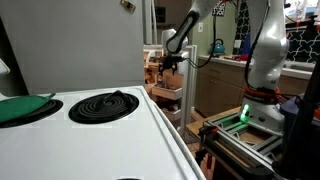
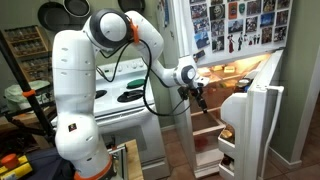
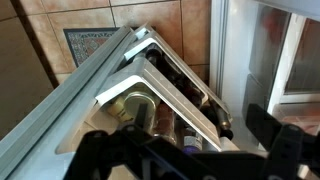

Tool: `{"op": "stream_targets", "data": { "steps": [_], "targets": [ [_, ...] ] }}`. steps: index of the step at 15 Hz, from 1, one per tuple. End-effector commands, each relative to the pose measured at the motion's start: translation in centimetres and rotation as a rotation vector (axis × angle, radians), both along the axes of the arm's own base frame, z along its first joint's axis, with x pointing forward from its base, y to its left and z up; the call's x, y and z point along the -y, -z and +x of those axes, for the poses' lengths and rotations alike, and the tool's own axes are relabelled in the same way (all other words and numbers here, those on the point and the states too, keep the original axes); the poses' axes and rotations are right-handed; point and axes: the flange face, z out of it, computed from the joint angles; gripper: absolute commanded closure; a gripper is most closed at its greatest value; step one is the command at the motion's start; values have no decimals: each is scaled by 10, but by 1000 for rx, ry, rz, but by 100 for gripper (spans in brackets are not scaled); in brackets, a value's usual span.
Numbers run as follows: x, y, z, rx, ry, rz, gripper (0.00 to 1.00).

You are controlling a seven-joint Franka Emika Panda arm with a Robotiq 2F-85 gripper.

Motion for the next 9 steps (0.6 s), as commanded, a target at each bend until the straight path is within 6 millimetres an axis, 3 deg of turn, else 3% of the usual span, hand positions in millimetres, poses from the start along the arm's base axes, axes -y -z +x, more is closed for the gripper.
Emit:
{"op": "stream_targets", "data": {
  "steps": [1, 9],
  "targets": [
    [0, 23, 14, 49, 60, -48, 0],
    [1, 67, 49, 123, 130, -107, 0]
  ]
}}
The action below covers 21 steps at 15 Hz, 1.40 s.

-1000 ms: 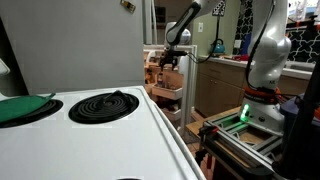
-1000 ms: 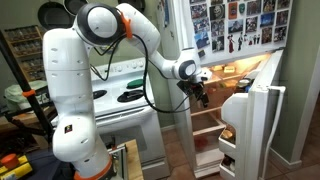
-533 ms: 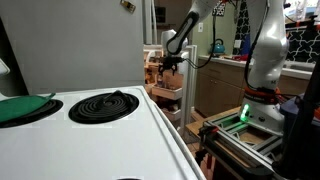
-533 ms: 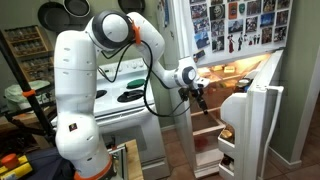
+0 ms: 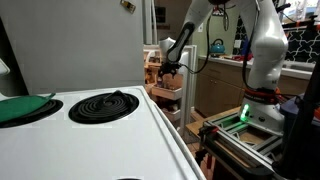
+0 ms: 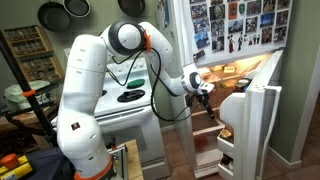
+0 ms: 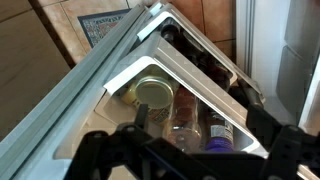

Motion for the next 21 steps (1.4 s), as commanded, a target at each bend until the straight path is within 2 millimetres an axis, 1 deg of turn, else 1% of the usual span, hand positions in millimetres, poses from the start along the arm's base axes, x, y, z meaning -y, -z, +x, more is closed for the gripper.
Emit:
{"op": "stream_targets", "data": {
  "steps": [1, 9, 16, 18, 19, 21],
  "targets": [
    [-1, 24, 20, 48, 7, -25, 0],
    [14, 56, 58, 89, 27, -67, 0],
    [20, 76, 84, 137, 36, -79, 0],
    [21, 81, 90, 151, 38, -75, 11],
    [22, 83, 92, 154, 44, -71, 27],
    [23, 85, 94, 161, 50, -72, 38]
  ]
}}
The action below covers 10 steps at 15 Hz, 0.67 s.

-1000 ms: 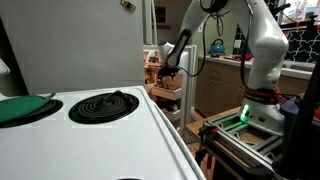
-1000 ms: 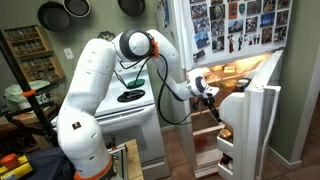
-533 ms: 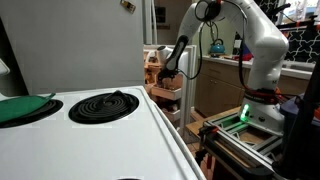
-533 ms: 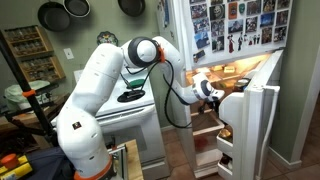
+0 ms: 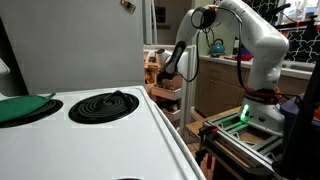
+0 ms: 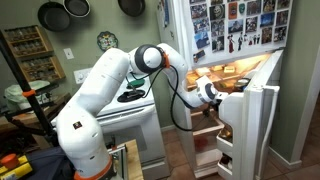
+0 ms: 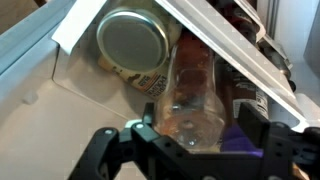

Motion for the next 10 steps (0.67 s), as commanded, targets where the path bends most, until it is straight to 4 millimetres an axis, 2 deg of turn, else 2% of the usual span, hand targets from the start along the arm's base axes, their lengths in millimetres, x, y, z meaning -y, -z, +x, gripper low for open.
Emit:
{"op": "stream_targets", "data": {
  "steps": [1, 3, 7, 10],
  "targets": [
    [-1, 11, 8, 33, 11, 2, 46],
    [0, 13, 10, 37, 14, -2, 62],
    [1, 7, 12, 52, 23, -3, 63],
    [-1, -16, 11, 86, 49, 3, 63]
  ]
}}
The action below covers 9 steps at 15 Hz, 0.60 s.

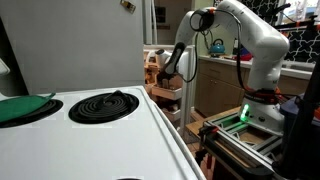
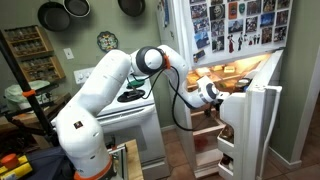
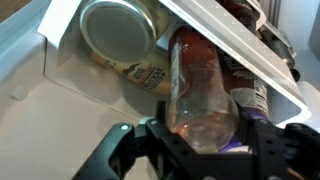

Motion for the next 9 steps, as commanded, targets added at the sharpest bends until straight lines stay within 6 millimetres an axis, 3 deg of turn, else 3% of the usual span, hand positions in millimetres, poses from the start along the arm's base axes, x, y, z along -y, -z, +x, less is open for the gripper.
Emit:
{"op": "stream_targets", "data": {
  "steps": [1, 9],
  "targets": [
    [-2, -22, 1, 64, 47, 10, 63],
    [-22, -66, -9, 206, 107, 13, 63]
  ]
}}
